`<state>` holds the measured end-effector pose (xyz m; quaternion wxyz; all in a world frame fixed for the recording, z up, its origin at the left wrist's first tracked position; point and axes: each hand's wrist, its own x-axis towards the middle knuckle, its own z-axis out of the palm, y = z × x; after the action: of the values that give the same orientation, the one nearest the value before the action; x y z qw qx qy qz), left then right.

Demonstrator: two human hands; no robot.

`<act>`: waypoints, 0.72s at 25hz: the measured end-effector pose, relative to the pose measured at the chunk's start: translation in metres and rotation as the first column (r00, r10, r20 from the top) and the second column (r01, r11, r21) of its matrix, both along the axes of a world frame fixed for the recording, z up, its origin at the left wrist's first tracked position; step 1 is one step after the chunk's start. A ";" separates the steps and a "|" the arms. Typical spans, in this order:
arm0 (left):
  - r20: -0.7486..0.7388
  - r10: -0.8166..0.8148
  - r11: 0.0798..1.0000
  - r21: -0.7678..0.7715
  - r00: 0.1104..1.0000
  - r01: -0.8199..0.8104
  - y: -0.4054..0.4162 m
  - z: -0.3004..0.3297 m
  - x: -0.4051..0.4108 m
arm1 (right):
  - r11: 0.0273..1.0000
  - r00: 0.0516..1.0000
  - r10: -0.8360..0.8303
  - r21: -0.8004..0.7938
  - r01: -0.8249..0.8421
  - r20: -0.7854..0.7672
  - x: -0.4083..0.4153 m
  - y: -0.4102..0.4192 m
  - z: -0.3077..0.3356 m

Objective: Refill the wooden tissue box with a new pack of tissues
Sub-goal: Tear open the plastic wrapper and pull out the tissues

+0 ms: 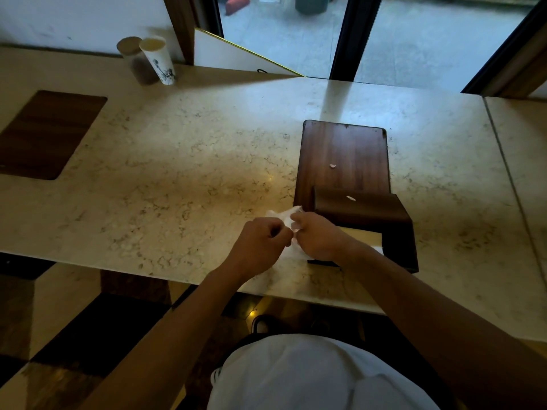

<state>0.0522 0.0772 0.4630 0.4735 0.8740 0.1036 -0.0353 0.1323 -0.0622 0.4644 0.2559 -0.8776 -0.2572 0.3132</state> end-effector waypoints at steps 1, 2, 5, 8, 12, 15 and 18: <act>0.012 -0.023 1.000 0.014 1.000 0.023 -0.002 0.000 -0.003 | 1.000 0.999 0.031 -0.004 -0.031 -0.019 0.000 0.001 -0.001; 0.026 -0.043 0.999 0.029 0.999 0.042 -0.005 -0.001 -0.005 | 0.998 0.998 0.057 -0.017 -0.057 -0.017 0.000 0.002 -0.001; 0.045 -0.041 0.998 0.059 0.998 0.038 -0.005 -0.007 -0.009 | 0.998 0.990 0.001 -0.058 0.008 0.143 -0.005 0.003 -0.001; 0.045 -0.049 0.996 0.079 0.998 0.046 -0.007 -0.011 -0.009 | 0.993 0.942 -0.105 -0.018 0.117 0.320 -0.013 0.001 0.003; 0.025 -0.045 0.997 -0.057 0.999 0.046 -0.010 -0.011 -0.010 | 0.993 0.903 -0.113 0.033 0.109 0.415 -0.015 -0.003 0.004; -0.047 0.098 0.957 -0.270 0.994 -0.107 0.003 -0.017 -0.009 | 0.988 0.903 -0.152 0.035 0.151 0.402 -0.009 -0.006 0.004; -0.164 0.325 0.918 -0.183 0.932 -0.352 0.017 -0.035 -0.004 | 0.982 0.929 -0.187 0.062 0.176 0.319 -0.001 -0.013 0.008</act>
<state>0.0482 0.0944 0.4282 0.5538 0.7840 0.2798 -0.0202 0.1317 -0.0748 0.4720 0.2522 -0.9328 -0.2184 0.1360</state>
